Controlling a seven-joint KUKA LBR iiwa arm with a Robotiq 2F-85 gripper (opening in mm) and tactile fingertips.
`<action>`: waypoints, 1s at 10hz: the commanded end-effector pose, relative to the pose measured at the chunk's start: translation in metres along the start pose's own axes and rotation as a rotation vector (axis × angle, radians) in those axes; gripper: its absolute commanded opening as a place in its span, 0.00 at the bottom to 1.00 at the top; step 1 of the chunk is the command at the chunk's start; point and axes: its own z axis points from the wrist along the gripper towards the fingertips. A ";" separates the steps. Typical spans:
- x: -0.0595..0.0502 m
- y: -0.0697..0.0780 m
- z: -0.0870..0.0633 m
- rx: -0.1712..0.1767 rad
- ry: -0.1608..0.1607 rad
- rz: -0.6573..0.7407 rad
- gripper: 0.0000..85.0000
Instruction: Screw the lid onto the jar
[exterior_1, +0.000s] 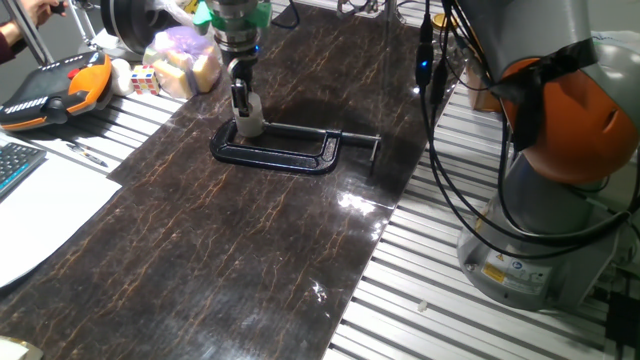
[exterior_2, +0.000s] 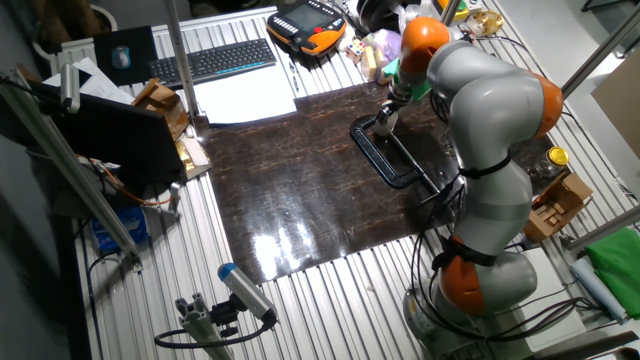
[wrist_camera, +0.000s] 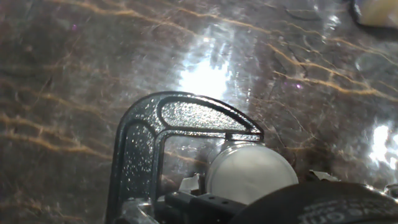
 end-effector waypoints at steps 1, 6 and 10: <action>0.000 0.000 0.000 0.001 0.000 0.000 0.81; 0.000 0.000 0.002 0.009 -0.008 0.041 0.82; 0.001 0.000 0.002 0.003 -0.009 0.104 0.82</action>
